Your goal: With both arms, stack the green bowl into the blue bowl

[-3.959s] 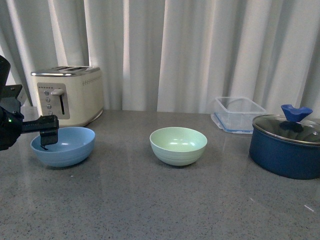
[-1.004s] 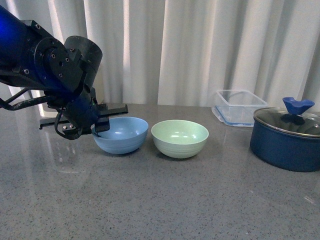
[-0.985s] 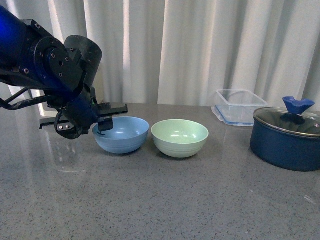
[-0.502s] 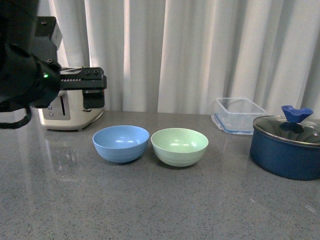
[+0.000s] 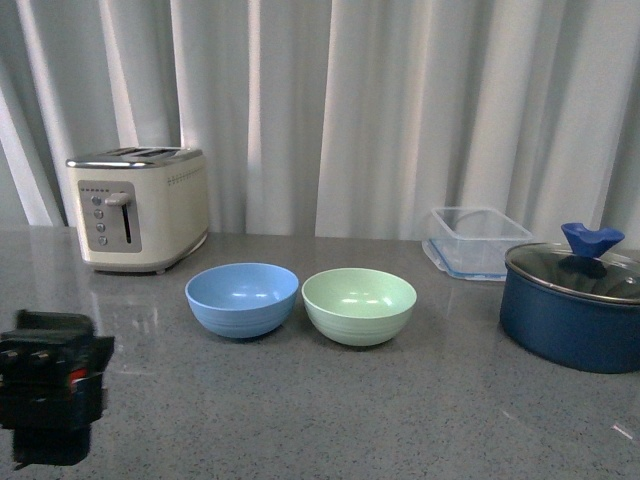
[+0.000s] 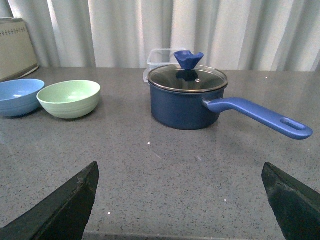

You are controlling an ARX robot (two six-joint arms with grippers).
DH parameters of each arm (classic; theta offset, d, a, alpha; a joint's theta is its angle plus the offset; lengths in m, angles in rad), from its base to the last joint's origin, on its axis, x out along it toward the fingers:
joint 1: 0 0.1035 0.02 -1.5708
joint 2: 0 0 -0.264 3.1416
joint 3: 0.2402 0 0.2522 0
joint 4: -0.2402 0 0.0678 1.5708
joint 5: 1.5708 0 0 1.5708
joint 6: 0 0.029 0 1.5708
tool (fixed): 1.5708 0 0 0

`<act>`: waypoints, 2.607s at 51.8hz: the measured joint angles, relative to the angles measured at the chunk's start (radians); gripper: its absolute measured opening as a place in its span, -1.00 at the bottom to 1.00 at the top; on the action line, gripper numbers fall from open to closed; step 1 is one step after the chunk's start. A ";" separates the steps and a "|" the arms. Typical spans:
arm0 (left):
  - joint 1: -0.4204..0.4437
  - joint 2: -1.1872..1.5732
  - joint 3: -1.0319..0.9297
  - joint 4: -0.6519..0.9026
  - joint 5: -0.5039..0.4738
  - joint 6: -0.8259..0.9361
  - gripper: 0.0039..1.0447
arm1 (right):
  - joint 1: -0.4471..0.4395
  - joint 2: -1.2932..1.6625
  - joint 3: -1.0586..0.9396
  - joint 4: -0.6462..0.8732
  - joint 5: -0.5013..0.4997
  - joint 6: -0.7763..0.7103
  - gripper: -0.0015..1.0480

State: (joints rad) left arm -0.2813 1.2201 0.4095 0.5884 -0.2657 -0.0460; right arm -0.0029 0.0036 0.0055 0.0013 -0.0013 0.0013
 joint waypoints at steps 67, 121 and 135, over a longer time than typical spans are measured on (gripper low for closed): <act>0.279 -0.841 -0.388 -0.207 0.264 0.041 -0.94 | 0.000 0.000 0.000 -0.001 0.000 0.000 0.81; 0.279 -1.216 -0.388 -0.588 0.264 0.041 -0.94 | 0.000 0.000 0.000 -0.001 0.000 0.000 0.81; 0.279 -1.216 -0.388 -0.588 0.264 0.041 -0.91 | 0.000 0.000 0.000 -0.001 0.000 0.000 0.81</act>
State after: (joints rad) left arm -0.0025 0.0040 0.0212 0.0006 -0.0013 -0.0051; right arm -0.0029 0.0036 0.0055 0.0006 -0.0013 0.0013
